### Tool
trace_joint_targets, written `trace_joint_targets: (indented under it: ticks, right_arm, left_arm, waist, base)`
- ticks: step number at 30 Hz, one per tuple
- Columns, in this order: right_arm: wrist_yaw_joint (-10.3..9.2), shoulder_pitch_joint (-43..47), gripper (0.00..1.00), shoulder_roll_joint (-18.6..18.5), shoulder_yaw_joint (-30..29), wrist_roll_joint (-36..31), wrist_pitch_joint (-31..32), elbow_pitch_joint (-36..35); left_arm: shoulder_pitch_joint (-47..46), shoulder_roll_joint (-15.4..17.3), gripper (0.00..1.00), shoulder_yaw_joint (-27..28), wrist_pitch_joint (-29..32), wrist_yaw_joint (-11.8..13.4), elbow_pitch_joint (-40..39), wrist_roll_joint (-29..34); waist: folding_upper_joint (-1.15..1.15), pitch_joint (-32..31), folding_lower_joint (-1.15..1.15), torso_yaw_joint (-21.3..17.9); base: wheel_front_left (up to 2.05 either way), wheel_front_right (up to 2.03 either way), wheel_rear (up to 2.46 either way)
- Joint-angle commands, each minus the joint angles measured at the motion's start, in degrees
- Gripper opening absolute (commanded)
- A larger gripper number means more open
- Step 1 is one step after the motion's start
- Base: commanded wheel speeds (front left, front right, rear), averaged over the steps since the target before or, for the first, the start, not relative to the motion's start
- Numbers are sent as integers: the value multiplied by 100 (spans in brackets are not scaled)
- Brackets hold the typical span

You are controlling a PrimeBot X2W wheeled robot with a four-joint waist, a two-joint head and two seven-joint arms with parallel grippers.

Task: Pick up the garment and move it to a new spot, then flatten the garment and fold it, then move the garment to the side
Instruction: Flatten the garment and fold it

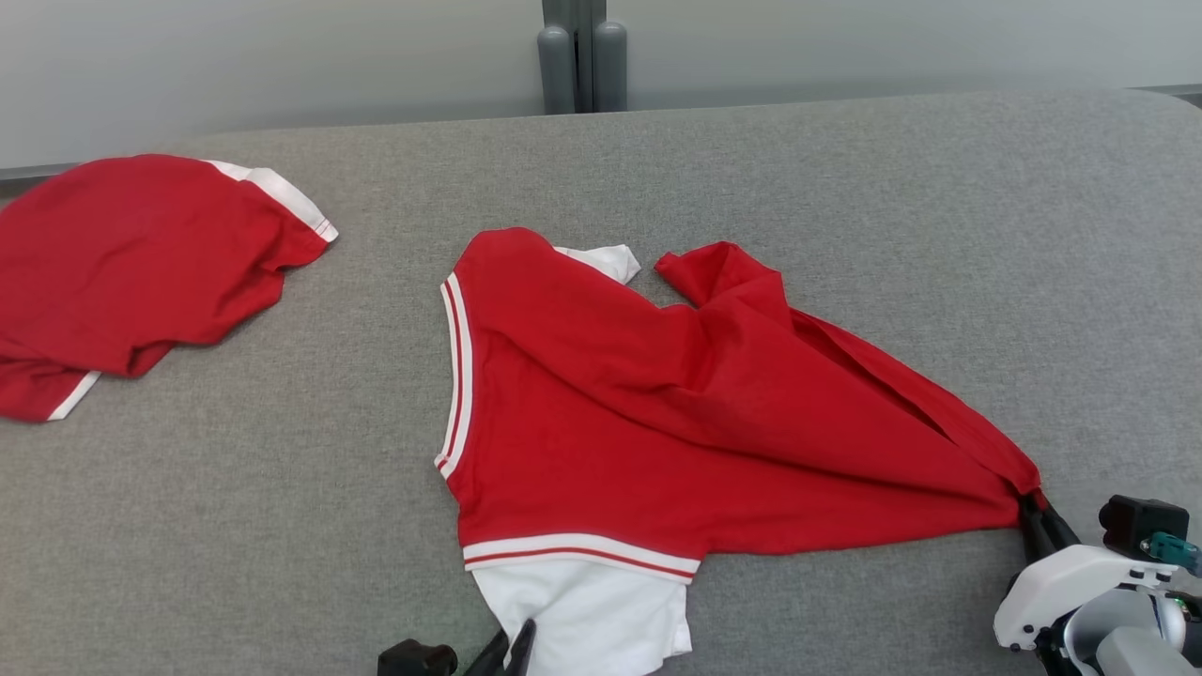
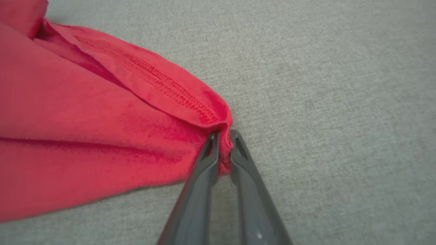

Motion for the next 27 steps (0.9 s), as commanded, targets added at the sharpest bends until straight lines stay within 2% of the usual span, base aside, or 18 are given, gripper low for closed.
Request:
trace_joint_targets:
  ticks: [1,8,14,20,27]
  right_arm:
    - [2,39,0,16,67,59,15,-54]
    - [1,239,0,22,387,482,6,-865]
    - [1,-23,0,-71,784,807,6,-1588]
    - [1,-841,0,-184,1273,1418,28,-1893]
    - [1,-2810,0,-430,1617,1904,505,-1745]
  left_arm:
    - [-27,-16,0,-58,78,-18,-4,-23]
    - [-134,43,0,343,51,-16,-644,-240]
    - [-629,303,0,696,51,-16,-1154,-280]
    - [-1943,641,0,710,220,-16,-1331,-403]
    - [-4244,921,0,705,926,-16,-1029,-1034]
  waist:
    - [0,-15,0,-3]
    - [0,-101,0,-7]
    - [0,-119,0,-65]
    - [0,73,0,-122]
    - [0,876,0,-237]
  base:
    - [0,0,0]
    - [0,0,0]
    - [0,0,0]
    - [0,0,0]
    - [0,0,0]
